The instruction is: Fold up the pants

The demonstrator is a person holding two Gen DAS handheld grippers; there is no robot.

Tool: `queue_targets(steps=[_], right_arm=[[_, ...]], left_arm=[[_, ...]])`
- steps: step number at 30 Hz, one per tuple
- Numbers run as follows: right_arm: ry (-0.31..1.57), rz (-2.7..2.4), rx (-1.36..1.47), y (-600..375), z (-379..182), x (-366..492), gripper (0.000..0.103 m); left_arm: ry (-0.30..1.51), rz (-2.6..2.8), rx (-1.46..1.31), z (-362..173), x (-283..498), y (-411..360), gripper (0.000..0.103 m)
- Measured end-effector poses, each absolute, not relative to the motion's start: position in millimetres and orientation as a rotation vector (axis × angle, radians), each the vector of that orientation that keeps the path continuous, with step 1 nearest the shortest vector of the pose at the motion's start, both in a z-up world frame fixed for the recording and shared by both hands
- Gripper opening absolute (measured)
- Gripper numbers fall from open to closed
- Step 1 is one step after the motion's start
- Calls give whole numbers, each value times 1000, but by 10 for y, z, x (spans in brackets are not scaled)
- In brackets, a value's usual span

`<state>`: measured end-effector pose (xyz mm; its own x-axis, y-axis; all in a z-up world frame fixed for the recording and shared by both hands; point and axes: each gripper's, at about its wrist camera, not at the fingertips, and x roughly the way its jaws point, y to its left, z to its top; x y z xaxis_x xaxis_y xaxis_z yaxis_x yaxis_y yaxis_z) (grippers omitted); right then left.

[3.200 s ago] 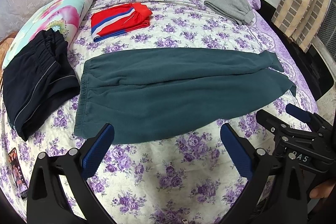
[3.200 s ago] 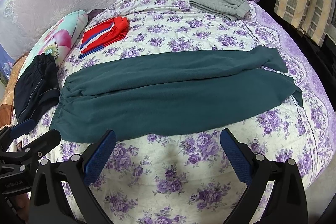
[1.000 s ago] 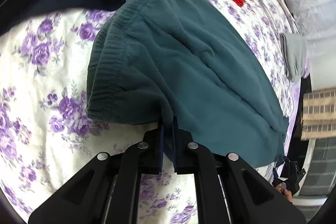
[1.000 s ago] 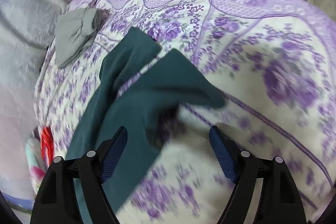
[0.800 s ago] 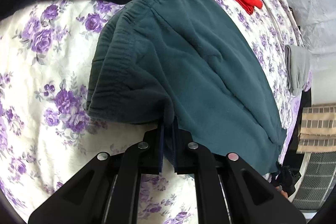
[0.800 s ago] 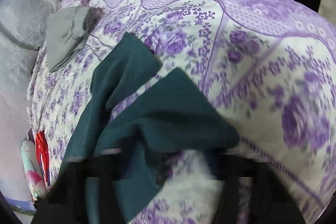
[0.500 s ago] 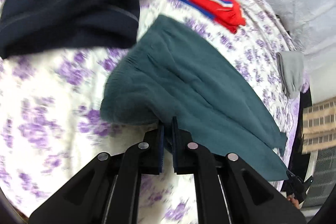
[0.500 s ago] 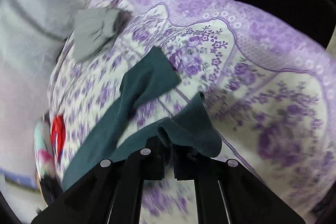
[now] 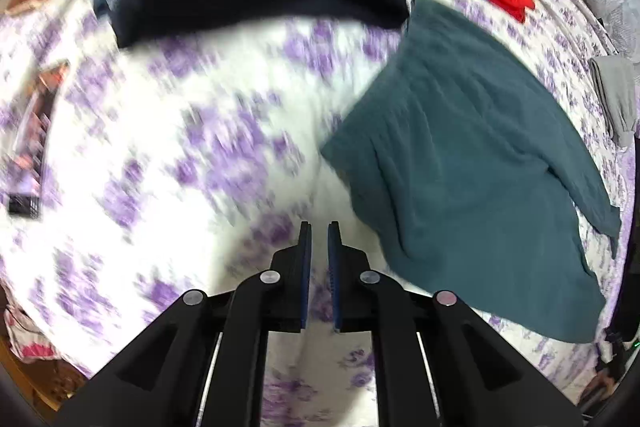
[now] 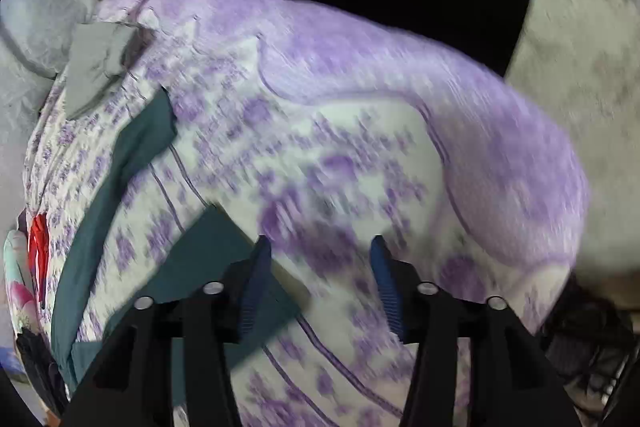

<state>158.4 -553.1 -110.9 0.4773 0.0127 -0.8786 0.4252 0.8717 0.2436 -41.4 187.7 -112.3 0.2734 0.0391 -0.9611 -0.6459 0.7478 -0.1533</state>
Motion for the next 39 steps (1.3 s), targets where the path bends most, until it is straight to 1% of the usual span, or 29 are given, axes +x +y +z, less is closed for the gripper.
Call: queue_targets(steps=[2,3,4,5,6,7,8,9,13,15,16,17,18,19,21,22,24,26,27,28,29,30,32,34,35,38,39], right_arm=[[1048,-228,421,-5374,-1152,1814,55],[1064,-195,398,-5271,-1212,1936,57],[1086,-177,379,-5184,-1264,1978,58],[1132,-165,330,-5051,-1379,2092,61],[1154,-182,256,-4954,-1450,2155,60],[1148,-182,208,-4892,-1459,2176,54],[1134,-153,180,-4843,-1431,2196,26],[1128,-146,187,-4856,-1368,2205,6],[1034,-215,167,-5031,-1068,2161,5],[1032,-304,140,-5155,-1141,2191,4],[1082,-371,96,-5204,-1290,2241,5],[1116,-384,82,-5217,-1381,2264,8],[1117,-392,71,-5211,-1410,2272,8],[1097,-411,62,-5190,-1368,2272,11],[1010,-450,57,-5079,-1195,2247,61],[964,-395,62,-4929,-1093,2230,62],[975,-246,30,-4627,-1052,2265,60],[1002,-120,-11,-4288,-1109,2291,61],[1036,-78,-29,-4167,-1200,2305,61],[1109,-62,-59,-4065,-1374,2376,64],[1175,-81,-90,-4023,-1512,2447,68],[1198,-103,-108,-4001,-1565,2492,70],[1139,-158,-104,-3901,-1352,2619,71],[1008,-52,-57,-3688,-1013,2735,71],[980,16,-51,-3577,-924,2805,71],[956,218,-103,-3003,-844,3153,71],[951,271,-127,-2782,-857,3279,68]], left_arm=[[1175,484,-526,-1002,-309,1828,11],[1157,459,-484,-946,-217,1756,17],[1146,441,-457,-915,-148,1697,27],[1121,407,-410,-872,-39,1580,33],[1100,383,-378,-860,40,1489,44],[1086,362,-344,-871,128,1385,48],[1091,349,-297,-907,257,1254,48],[1106,344,-265,-960,336,1178,48],[1153,360,-252,-1109,525,1075,48],[1150,375,-269,-1169,596,1124,48],[1158,386,-266,-1201,548,1137,48],[1182,404,-255,-1266,582,1150,48],[1200,418,-242,-1307,577,1110,48],[1210,423,-234,-1315,597,1149,48],[1184,425,-233,-1237,622,1187,48],[1155,424,-227,-1165,644,1217,50],[1131,421,-203,-1116,699,1229,55],[1140,425,-177,-1149,799,1250,56],[1152,421,-178,-1192,845,1256,58],[1177,412,-182,-1258,871,1259,62],[1235,421,-167,-1403,921,1277,63],[1285,429,-138,-1510,954,1276,65],[1283,445,-96,-1449,1019,1246,67],[1301,414,-71,-1341,1090,1211,66],[1269,397,-68,-1258,1109,1193,66],[1167,350,-44,-1015,1182,1109,72],[1146,338,-47,-965,1236,1095,72]])
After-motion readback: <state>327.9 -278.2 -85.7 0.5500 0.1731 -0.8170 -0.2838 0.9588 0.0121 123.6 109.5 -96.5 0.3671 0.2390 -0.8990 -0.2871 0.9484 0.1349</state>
